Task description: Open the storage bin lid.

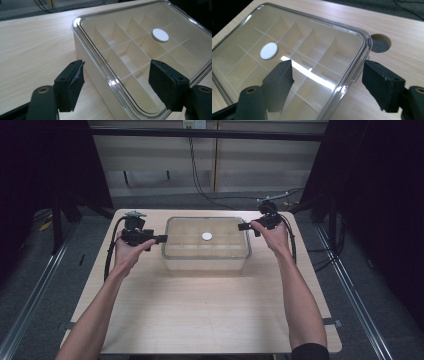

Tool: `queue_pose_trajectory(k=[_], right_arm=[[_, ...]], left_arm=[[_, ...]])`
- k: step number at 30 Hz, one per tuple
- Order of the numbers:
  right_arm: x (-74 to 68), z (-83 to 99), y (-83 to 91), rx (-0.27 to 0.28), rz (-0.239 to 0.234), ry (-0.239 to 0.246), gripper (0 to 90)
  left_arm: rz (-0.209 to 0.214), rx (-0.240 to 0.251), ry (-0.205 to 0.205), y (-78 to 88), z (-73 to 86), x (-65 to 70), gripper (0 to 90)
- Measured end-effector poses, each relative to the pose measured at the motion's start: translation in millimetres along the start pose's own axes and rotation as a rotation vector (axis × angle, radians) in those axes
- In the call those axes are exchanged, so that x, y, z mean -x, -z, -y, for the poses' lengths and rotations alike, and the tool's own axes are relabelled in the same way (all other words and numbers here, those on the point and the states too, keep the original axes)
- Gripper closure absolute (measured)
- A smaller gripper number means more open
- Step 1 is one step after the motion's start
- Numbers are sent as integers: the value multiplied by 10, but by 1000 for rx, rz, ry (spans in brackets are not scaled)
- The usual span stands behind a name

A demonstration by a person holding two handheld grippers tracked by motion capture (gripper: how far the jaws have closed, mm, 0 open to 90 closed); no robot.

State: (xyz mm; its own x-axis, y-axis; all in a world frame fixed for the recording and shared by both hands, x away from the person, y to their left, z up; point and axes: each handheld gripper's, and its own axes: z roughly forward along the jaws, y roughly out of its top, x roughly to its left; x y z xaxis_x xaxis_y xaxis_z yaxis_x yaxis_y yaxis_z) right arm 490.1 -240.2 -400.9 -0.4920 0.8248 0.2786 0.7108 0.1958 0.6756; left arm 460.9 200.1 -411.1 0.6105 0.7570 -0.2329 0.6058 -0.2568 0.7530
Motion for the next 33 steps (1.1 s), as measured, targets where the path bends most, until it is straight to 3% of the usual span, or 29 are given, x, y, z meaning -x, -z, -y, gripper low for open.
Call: queue_pose_trajectory(k=[8,15,18,20,23,29,33], right_arm=[[77,47,-142,-31,-5,-28,267],[102,72,-224,-26,42,-60,253],[125,102,-289,-54,24,-71,237],[130,110,-301,-58,17,-76,236],[122,119,-343,-46,-2,-89,206],[114,143,-437,-82,-25,-103,207],[126,157,-487,-58,-47,-109,203]], left_arm=[[3,-15,-1,-65,46,18,291],[8,-32,20,-93,127,-23,284],[12,-34,21,-115,144,-22,284],[18,-19,43,-118,150,-23,280],[11,-13,42,-103,148,-42,276],[18,-29,49,-144,170,-74,289],[41,-59,50,-216,178,-36,297]])
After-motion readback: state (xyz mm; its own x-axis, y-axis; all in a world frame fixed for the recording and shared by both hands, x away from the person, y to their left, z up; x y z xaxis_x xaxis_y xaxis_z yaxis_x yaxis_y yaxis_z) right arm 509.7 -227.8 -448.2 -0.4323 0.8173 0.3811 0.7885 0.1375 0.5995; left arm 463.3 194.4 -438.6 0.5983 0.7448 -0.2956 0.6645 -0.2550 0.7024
